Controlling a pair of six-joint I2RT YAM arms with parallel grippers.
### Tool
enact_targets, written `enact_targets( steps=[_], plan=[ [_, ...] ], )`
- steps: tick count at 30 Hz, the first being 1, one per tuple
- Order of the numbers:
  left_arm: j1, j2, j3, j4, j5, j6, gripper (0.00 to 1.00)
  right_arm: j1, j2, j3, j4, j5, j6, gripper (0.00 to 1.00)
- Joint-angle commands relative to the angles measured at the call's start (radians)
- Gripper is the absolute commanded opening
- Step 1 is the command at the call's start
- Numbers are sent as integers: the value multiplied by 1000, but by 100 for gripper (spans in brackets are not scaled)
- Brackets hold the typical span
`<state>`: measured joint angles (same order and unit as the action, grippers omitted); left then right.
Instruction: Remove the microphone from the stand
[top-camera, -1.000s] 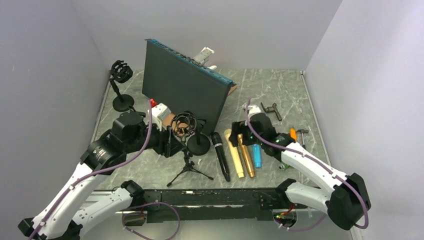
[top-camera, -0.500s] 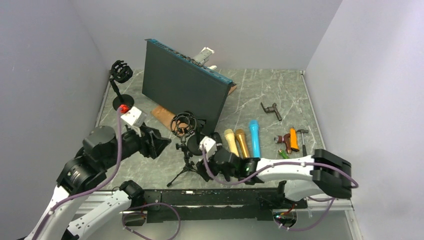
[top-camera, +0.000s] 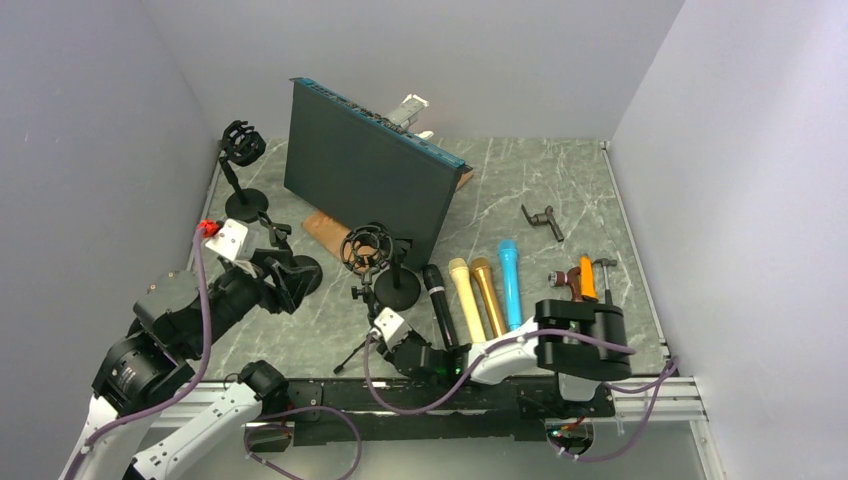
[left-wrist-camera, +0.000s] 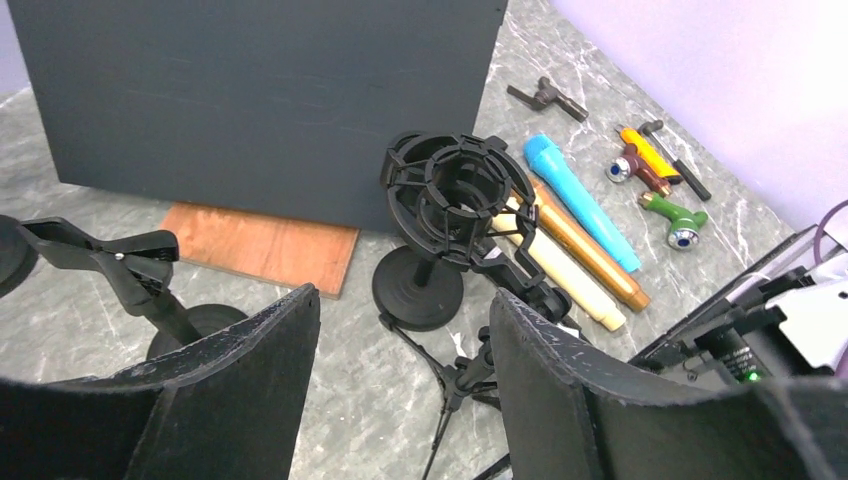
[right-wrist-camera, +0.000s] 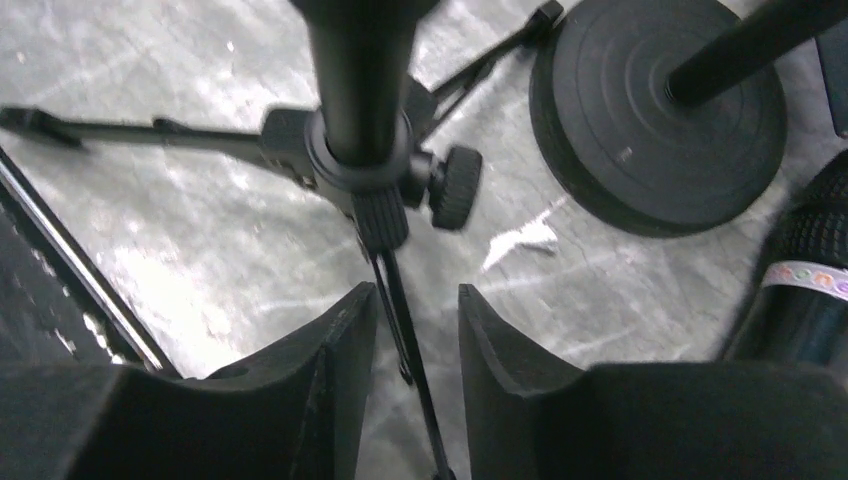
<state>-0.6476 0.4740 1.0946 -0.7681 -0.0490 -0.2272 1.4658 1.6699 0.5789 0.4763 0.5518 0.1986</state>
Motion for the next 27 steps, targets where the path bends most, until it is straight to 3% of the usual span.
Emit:
enact_targets(
  steps=[1,11,19,21,23,27],
  plan=[
    [3,-17,16,28,-48,8,66,24,82,99,122,135,-9,33],
    [4,-47,3,4,-65,-21,64,18,194,265,79,317,64,2],
    [5,-92,-57,-22,-97,-59,63,7,261,391,35,285,66,0],
    [3,-107,-81,-27,-107,-68,63,8,254,384,31,262,70,10],
    [4,-120,-107,-25,-116,-77,63,8,230,359,48,224,65,29],
    [3,-130,-142,-17,-124,-105,64,12,156,295,77,148,54,48]
  ],
)
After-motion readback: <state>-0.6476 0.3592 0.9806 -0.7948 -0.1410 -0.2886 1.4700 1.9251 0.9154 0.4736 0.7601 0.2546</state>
